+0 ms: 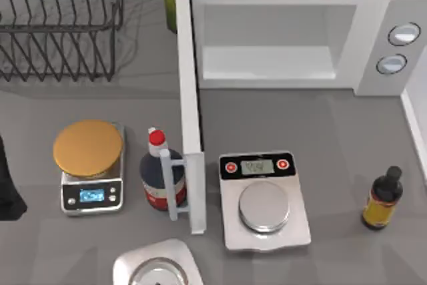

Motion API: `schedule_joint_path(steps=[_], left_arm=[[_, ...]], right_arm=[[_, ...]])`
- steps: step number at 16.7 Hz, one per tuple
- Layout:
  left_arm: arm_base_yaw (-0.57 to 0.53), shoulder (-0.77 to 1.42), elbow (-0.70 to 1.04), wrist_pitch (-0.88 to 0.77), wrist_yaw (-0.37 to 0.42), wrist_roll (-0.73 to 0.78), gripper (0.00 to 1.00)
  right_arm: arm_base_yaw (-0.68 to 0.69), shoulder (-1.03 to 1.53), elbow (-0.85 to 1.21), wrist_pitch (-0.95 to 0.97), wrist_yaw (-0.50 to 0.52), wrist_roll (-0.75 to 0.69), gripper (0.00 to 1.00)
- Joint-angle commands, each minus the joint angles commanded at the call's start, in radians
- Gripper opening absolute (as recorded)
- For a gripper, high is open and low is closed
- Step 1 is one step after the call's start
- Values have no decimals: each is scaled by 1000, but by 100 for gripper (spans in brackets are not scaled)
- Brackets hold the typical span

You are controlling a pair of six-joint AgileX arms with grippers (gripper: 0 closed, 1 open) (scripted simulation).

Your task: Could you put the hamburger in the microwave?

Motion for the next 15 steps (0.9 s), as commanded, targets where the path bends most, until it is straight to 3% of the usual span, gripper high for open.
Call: schedule_joint_path(steps=[6,15], left_arm=[[0,0,0,0,0,0,100],[0,0,0,0,0,0,100]], right_arm=[[-29,109,75,-92,0,-103,100],[-181,804,472,-574,0,-665,100]])
